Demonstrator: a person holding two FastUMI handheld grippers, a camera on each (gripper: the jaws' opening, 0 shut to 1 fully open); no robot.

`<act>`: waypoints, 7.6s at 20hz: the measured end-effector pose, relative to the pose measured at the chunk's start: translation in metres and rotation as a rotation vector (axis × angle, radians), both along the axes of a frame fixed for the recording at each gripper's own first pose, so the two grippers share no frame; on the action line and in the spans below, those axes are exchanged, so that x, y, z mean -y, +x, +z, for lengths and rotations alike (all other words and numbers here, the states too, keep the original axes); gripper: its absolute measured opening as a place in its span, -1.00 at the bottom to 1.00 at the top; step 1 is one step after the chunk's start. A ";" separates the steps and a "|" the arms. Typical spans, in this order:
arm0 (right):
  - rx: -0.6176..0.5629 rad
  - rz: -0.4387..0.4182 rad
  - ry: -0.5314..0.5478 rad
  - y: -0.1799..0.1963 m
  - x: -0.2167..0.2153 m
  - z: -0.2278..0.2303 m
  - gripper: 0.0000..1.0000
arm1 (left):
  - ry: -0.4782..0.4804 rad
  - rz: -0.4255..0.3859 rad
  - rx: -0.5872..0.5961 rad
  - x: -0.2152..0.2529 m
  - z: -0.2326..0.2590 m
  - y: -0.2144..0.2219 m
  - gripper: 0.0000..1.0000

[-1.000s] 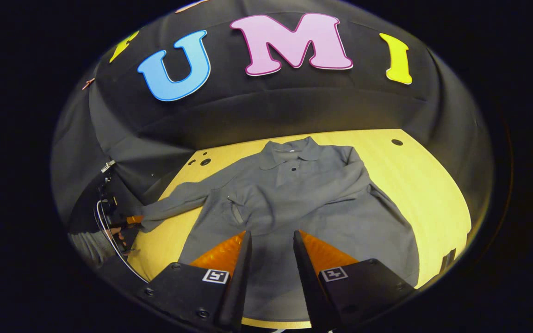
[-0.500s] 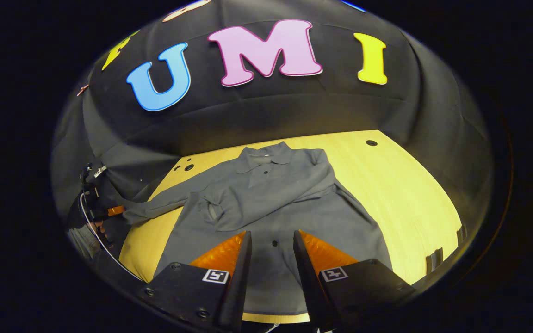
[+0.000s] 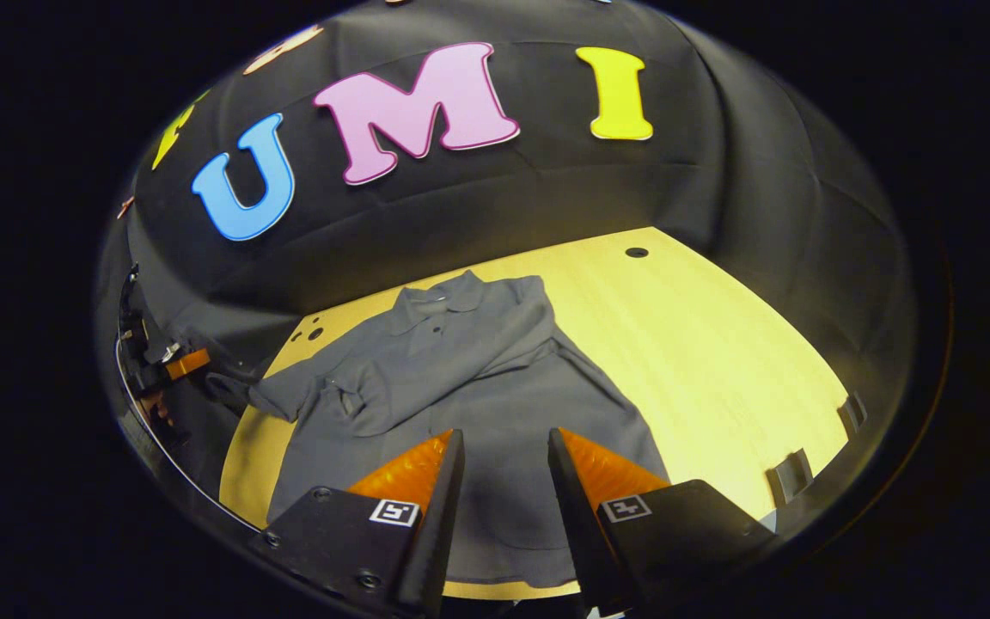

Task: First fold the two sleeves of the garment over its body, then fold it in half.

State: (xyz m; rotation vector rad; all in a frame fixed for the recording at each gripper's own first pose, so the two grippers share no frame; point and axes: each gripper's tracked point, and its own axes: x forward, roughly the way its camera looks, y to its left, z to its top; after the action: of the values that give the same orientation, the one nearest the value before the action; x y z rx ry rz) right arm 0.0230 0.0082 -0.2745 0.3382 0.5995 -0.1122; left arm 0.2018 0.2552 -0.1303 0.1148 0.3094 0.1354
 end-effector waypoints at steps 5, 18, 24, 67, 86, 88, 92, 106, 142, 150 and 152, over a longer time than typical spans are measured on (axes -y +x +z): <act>-0.017 -0.058 0.003 -0.014 0.045 -0.021 0.23 | -0.002 -0.131 -0.031 0.107 -0.004 0.018 -0.76; -0.117 -0.178 0.047 -0.047 0.137 -0.079 0.24 | 0.050 -0.369 -0.175 0.338 -0.108 0.068 -0.76; -0.165 -0.157 0.055 -0.041 0.167 -0.099 0.24 | 0.101 -0.361 -0.286 0.367 -0.187 0.089 -0.73; -0.331 0.018 0.052 -0.096 0.063 -0.127 0.72 | -0.080 -0.053 -0.489 0.094 -0.226 -0.204 0.93; -0.369 0.216 -0.079 -0.081 0.039 -0.149 -0.71 | -0.088 -0.179 -0.578 0.126 -0.246 -0.175 -0.87; -0.354 0.213 -0.086 -0.085 0.039 -0.143 -0.89 | -0.114 -0.149 -0.583 0.125 -0.242 -0.180 -0.89; -0.291 0.194 -0.063 -0.076 0.040 -0.118 -0.89 | -0.178 -0.120 -0.542 0.127 -0.215 -0.183 -0.89; 0.071 0.120 -0.036 0.067 0.069 0.026 -0.89 | -0.246 -0.147 -0.200 0.143 -0.054 -0.055 -0.89; -0.005 0.100 -0.189 0.365 0.108 -0.133 -0.89 | -0.013 -0.013 -0.286 0.096 -0.187 0.258 -0.89; -0.011 0.094 -0.181 0.359 0.115 -0.125 -0.47 | -0.047 0.026 -0.235 0.094 -0.170 0.251 -0.62; -0.019 0.094 -0.170 0.352 0.114 -0.119 -0.20 | -0.068 0.021 -0.238 0.098 -0.163 0.242 -0.29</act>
State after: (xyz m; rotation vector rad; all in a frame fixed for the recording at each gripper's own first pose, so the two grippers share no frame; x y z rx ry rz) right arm 0.3752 -0.1062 -0.3933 0.1436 0.6197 -0.0756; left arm 0.4438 0.1571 -0.2937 0.0600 0.5518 0.1317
